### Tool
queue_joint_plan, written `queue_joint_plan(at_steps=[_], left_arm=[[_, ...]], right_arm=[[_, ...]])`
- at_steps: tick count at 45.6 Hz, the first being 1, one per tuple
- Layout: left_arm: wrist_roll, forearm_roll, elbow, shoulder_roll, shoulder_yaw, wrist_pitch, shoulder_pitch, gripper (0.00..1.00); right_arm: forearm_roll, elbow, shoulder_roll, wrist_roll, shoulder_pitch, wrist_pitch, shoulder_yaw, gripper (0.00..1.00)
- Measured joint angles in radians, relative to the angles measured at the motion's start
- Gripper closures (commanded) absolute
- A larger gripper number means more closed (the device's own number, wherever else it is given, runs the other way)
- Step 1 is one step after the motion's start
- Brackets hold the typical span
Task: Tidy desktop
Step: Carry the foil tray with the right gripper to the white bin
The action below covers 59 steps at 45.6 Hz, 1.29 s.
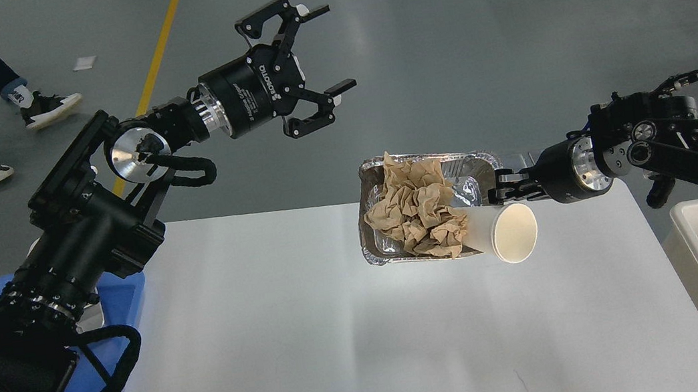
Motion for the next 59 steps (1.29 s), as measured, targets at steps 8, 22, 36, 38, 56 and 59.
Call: queue_joint_plan(at_steps=[8, 22, 36, 38, 56, 59], left_arm=[[0.000, -0.218, 0.013, 0.000, -0.076, 0.142, 0.015, 0.02], [-0.010, -0.365, 0.057, -0.002, -0.206, 0.164, 0.165, 0.02], [-0.010, -0.363, 0.058, -0.024, -0.341, 0.129, 0.364, 0.02], [-0.010, -0.362, 0.058, -0.020, -0.341, 0.117, 0.384, 0.02], [-0.007, -0.348, 0.059, 0.012, -0.322, 0.092, 0.473, 0.02], [-0.006, -0.347, 0.059, 0.016, -0.322, 0.092, 0.474, 0.02]], right_arm=[[0.001, 0.000, -0.014, 0.000, -0.007, -0.001, 0.000, 1.00], [0.054, -0.001, -0.084, 0.002, -0.023, -0.011, 0.013, 1.00], [0.104, 0.001, -0.151, 0.002, -0.074, -0.079, 0.022, 1.00], [0.112, 0.000, -0.162, 0.001, -0.082, -0.094, 0.022, 1.00], [0.263, 0.001, -0.372, -0.026, -0.118, -0.131, 0.012, 1.00], [0.315, 0.001, -0.416, -0.031, -0.135, -0.131, 0.009, 1.00]])
